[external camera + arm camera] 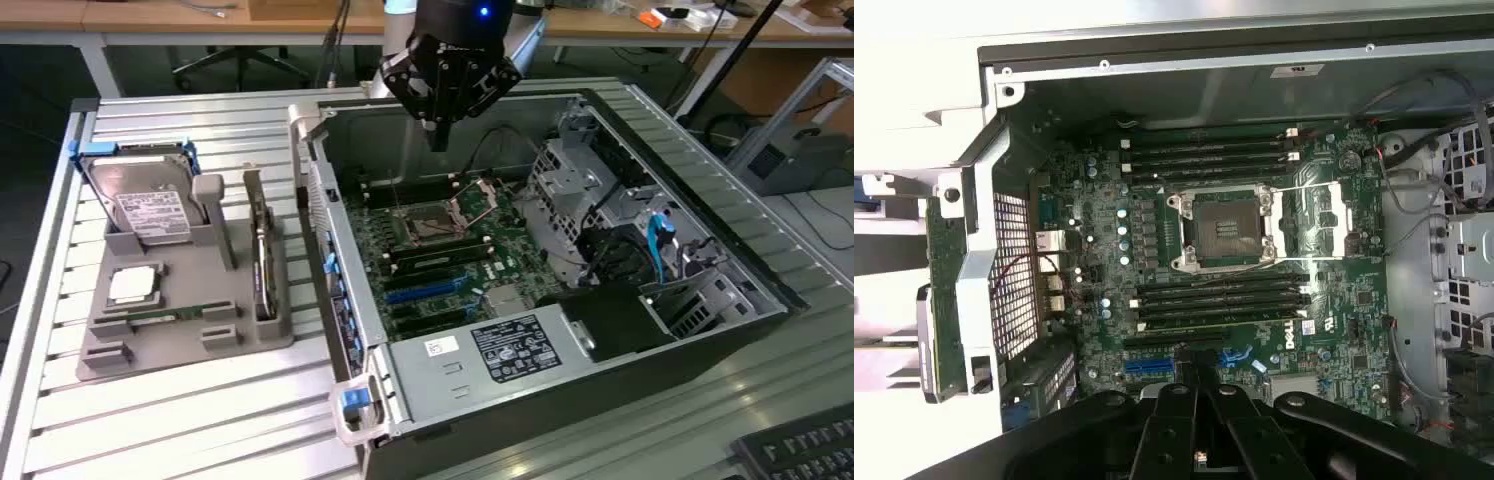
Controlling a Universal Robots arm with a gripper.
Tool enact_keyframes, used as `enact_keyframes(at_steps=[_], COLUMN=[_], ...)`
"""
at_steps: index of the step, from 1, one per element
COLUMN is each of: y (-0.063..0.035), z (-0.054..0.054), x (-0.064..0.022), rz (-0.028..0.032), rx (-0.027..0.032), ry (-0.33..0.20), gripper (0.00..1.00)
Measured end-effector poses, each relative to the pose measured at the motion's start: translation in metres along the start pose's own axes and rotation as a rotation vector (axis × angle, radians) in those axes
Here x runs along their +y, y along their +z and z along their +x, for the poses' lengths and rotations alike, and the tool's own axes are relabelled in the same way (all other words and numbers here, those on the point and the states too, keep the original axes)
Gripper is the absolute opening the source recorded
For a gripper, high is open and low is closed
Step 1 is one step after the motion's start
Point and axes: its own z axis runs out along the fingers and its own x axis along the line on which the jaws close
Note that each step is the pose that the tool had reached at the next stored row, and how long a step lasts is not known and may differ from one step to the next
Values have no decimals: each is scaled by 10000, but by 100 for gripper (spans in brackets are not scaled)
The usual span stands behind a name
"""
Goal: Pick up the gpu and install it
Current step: 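Reach for the gpu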
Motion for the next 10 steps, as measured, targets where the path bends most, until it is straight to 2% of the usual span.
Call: enact_keyframes(at_steps=[10], y=[-1], z=[29], x=[-4], rz=[0], rx=[0], ry=[0], gripper=[11])
